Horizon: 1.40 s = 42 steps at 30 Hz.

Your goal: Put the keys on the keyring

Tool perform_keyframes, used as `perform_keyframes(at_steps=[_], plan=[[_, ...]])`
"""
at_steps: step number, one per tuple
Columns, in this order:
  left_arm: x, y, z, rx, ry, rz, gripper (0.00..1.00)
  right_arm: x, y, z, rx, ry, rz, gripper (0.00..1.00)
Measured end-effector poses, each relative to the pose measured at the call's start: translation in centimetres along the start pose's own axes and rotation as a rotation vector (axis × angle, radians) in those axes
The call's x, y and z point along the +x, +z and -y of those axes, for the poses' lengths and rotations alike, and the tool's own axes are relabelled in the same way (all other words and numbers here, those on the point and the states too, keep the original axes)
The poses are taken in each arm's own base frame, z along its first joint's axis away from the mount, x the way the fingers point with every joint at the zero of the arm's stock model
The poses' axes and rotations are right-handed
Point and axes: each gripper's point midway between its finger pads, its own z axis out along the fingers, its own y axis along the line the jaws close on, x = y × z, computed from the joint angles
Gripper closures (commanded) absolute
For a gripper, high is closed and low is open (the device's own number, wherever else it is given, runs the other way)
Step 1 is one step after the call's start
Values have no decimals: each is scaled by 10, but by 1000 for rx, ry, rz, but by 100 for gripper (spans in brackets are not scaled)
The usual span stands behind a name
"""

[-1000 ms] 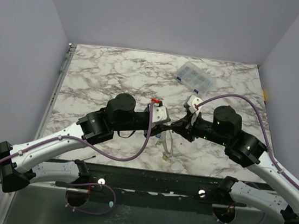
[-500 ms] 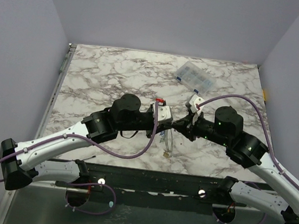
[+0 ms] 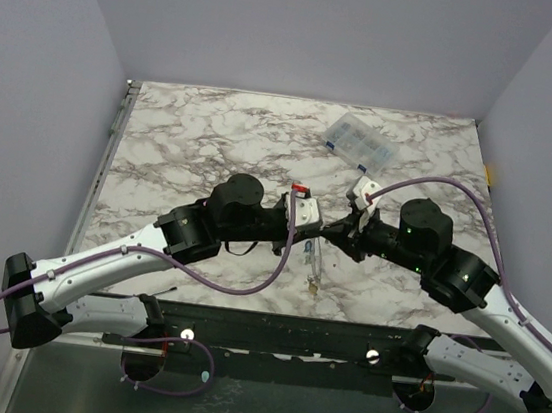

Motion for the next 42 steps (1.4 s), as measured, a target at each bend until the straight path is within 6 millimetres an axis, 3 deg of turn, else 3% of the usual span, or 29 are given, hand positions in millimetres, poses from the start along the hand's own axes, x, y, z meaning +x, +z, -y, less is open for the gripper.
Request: perform_keyframes(at_steps=[4,12,21,25,28,29,30,31,36,42], plan=[[-3,1,0,5,65,18,100,-1,-2,0,5,-3,18,81],[3,-3,-4,-27,173,88,100,-1,-4,-3,-6,2,35,65],[18,-8,-20,-101,176,100,100,-1,-6,-13,-65,2,43,59],[14,-14,-21,-120,178,135,100,0,-5,-15,-70,10,39,50],[15,-17,-20,-128,183,163,100,-2,-5,-14,-65,15,47,40],[16,-18,-20,-129,183,166,100,-3,-4,-13,-61,18,51,32],[18,-18,-19,-130,183,172,100,-4,-4,-12,-56,21,55,17],[19,-18,-18,-131,182,175,100,-5,-3,-12,-51,29,59,14],[33,-18,-23,-165,180,170,100,-6,6,1,20,77,63,14],[47,-20,-27,-210,192,177,100,-3,15,5,44,115,60,26]])
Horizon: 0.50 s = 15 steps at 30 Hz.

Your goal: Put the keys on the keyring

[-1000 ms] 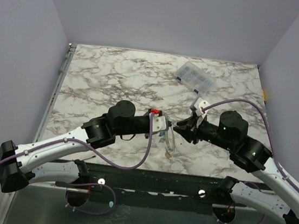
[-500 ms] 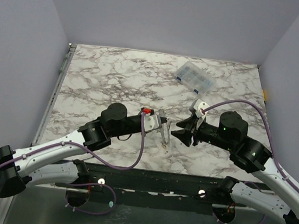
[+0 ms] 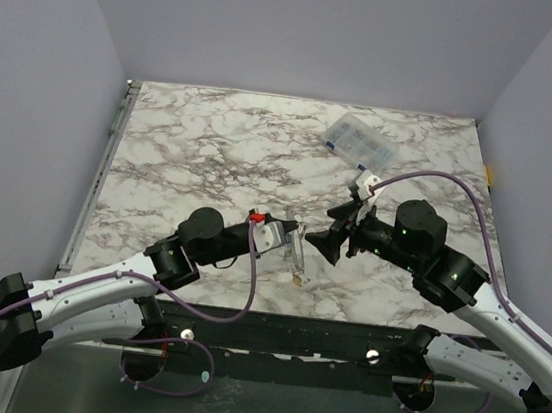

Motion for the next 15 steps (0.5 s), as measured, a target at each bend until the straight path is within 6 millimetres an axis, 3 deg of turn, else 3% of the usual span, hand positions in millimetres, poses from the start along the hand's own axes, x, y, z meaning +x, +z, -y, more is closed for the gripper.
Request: perform_keyframes(at_steps=[4,15], plan=[[0,-2,-4,-27,-3,32,100,-4,2,0,-3,-2,22,33],[-27,-4,-7,-15,-33,155,100,4,10,-6,-52,-44,32,43]])
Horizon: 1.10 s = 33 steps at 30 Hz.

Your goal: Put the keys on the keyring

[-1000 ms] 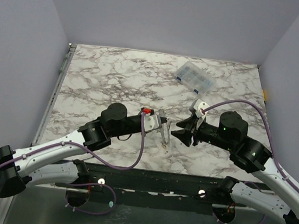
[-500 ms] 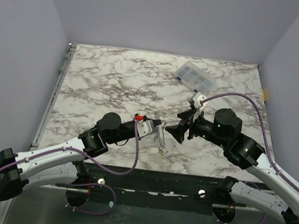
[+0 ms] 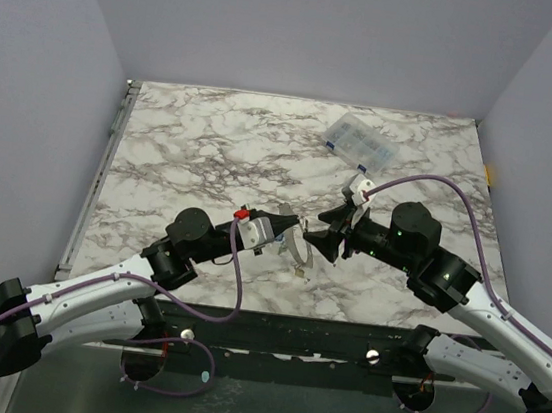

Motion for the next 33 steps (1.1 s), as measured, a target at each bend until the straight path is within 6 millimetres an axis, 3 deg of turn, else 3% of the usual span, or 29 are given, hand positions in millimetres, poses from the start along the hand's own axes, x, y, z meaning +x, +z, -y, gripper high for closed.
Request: perform_keyframes(at_steps=[11,17,33], plan=[[-4,0,7,37,-4,19,100,-4,2,-1,-26,-68,18,48],[-4,0,7,37,-3,19,100,-10,3,-2,-29,-85,39,59],[-3,-1,7,37,-3,19,100,-17,8,-1,-28,-95,68,61]])
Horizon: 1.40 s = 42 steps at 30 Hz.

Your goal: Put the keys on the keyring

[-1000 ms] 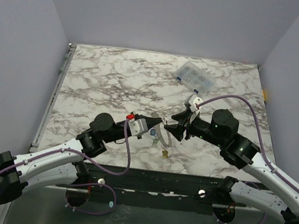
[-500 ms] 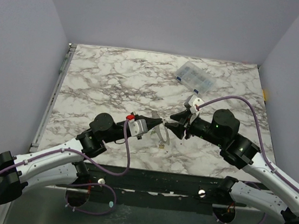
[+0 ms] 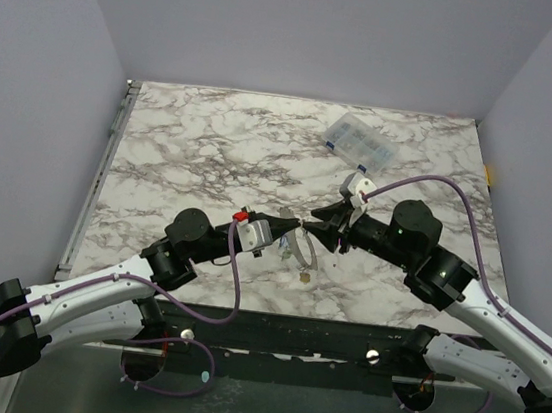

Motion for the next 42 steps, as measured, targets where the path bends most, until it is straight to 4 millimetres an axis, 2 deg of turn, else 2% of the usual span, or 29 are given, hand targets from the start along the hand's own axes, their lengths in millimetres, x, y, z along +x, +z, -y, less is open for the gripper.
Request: perform_keyframes(at_steps=[4,9,12,15,18,21,28,30,33,38,42], plan=[[0,0,0,0,0,0,100,0,1,0,0,0,1,63],[0,0,0,0,0,0,100,3,2,1,4,1,-3,76],[1,0,0,0,-1,-2,100,6,2,2,8,2,-9,77],[2,0,1,1,-2,-5,100,7,2,2,8,2,-12,83],[3,-1,1,2,-2,-5,100,9,3,2,9,3,-16,83],[3,-1,1,2,-2,-5,100,11,3,2,11,4,-20,73],[3,-1,4,17,-1,-2,100,9,0,5,26,-8,-13,30],[3,-1,6,30,-2,0,100,7,-3,4,24,-25,-7,22],[0,-1,11,56,1,11,100,9,-5,1,4,-48,-17,18],[-4,-3,22,118,14,41,100,25,-2,-6,-55,-59,-110,17],[-4,-6,29,148,25,58,100,30,-10,-10,-77,-73,-134,17]])
